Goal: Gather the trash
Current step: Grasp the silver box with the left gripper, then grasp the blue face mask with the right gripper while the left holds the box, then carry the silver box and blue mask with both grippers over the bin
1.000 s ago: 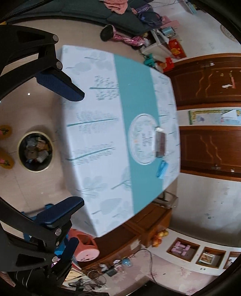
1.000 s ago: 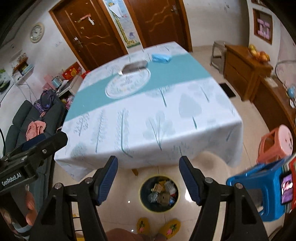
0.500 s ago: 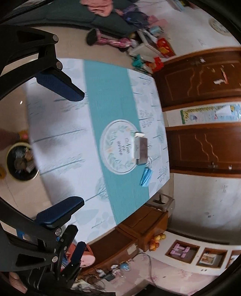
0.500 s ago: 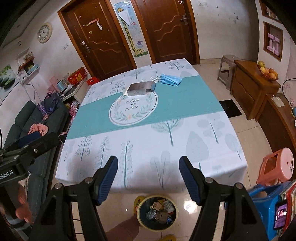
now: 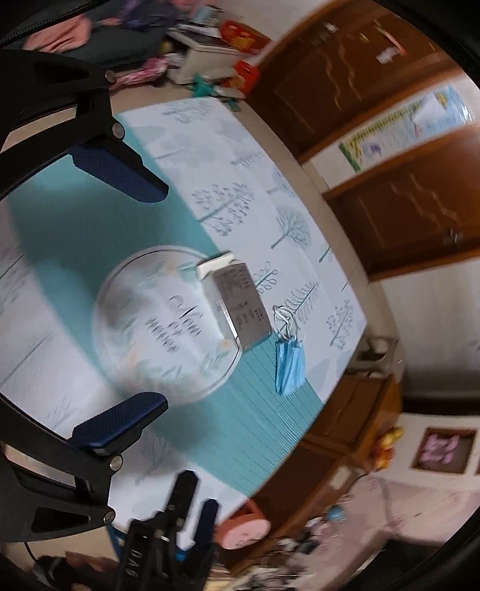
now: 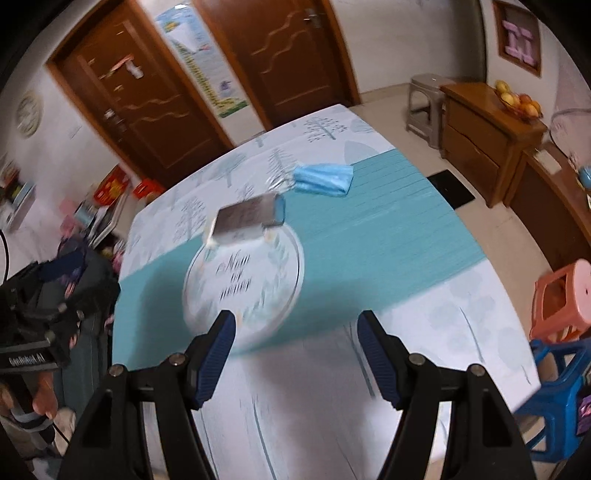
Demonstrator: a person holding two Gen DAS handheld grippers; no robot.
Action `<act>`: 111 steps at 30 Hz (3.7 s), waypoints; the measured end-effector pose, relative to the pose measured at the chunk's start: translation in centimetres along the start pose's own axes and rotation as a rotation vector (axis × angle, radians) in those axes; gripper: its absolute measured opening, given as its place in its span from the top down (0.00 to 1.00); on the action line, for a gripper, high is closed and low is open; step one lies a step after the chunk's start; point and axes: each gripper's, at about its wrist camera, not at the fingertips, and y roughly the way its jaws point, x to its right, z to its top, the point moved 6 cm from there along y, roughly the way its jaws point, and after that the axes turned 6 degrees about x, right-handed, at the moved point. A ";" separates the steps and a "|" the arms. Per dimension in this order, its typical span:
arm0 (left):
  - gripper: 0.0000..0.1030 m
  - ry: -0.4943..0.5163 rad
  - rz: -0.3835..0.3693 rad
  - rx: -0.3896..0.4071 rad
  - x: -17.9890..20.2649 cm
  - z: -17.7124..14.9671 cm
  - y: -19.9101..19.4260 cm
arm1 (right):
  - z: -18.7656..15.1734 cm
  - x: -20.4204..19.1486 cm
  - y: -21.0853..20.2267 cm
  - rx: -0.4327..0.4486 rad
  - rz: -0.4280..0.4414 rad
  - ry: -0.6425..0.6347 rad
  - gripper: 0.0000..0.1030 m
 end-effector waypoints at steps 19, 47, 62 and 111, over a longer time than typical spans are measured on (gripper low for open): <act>0.01 0.382 -0.136 -0.204 0.2 3.5 19.5 | 5.4 2.3 12.3 -0.059 -0.135 0.149 0.33; 0.34 -0.036 -0.230 -0.272 -2.4 3.1 21.6 | 10.7 -0.5 19.8 -0.103 -0.152 -0.403 0.33; 0.34 -0.238 -0.230 -0.209 -2.7 1.2 16.4 | 9.5 0.4 17.0 -0.074 -0.061 -0.260 0.94; 0.35 -0.485 -0.152 -0.272 24.5 -32.4 -5.4 | -30.3 10.7 -6.7 -0.336 0.238 -0.077 0.94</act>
